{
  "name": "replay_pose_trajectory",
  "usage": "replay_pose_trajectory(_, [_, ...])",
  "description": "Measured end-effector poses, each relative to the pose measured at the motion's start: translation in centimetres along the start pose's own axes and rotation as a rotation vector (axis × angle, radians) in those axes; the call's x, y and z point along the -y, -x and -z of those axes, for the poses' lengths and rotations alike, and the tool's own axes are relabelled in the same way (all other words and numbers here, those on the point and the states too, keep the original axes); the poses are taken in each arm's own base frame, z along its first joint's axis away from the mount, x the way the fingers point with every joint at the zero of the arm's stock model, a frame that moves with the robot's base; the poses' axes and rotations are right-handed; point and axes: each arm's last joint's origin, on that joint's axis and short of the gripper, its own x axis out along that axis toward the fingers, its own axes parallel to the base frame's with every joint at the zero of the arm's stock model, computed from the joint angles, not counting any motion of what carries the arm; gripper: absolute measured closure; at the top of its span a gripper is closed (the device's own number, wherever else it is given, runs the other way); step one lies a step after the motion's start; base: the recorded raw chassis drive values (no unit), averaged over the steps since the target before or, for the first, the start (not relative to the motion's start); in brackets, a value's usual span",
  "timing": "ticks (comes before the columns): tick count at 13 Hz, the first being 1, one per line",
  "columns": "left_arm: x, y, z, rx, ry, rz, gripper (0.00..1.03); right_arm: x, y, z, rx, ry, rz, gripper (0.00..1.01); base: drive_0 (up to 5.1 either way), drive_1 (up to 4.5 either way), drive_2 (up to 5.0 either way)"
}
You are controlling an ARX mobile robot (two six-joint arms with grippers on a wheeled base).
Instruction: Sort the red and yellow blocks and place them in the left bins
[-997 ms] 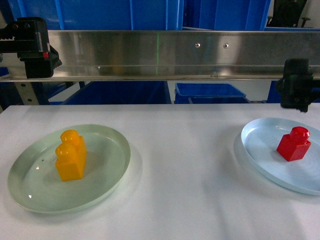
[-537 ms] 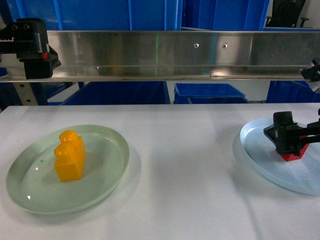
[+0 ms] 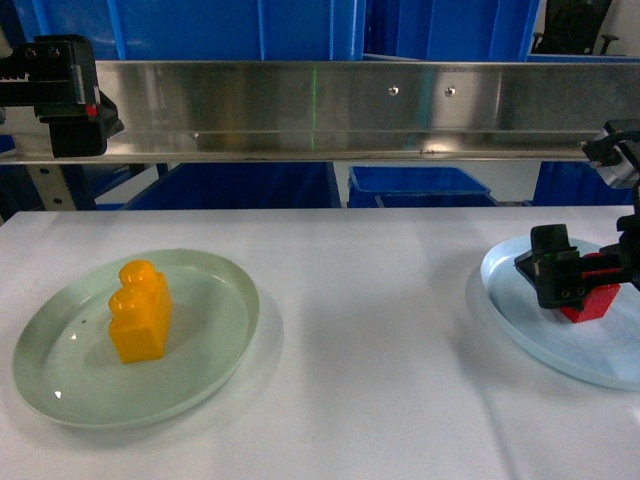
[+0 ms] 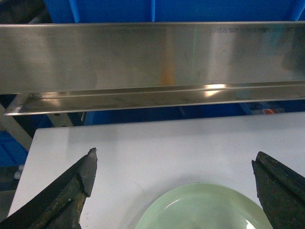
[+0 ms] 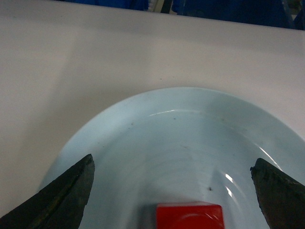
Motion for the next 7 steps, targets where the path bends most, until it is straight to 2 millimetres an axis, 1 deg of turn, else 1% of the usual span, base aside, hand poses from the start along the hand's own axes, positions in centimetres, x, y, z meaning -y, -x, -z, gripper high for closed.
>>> replay_pose_trajectory(4, [0.0,0.0,0.0,0.0,0.0,0.0,0.05,-0.3,-0.4,0.2,-0.016,0.023,0.006,0.03,0.0,0.0,0.0])
replay_pose_trajectory(5, [0.0,0.0,0.0,0.0,0.0,0.0,0.05,0.0,-0.4,0.2,-0.019,0.021,0.011,0.03,0.0,0.0,0.0])
replay_pose_trajectory(7, [0.0,0.0,0.0,0.0,0.0,0.0,0.05,0.8,-0.9,0.9,-0.041,0.007,0.022,0.03,0.0,0.0,0.0])
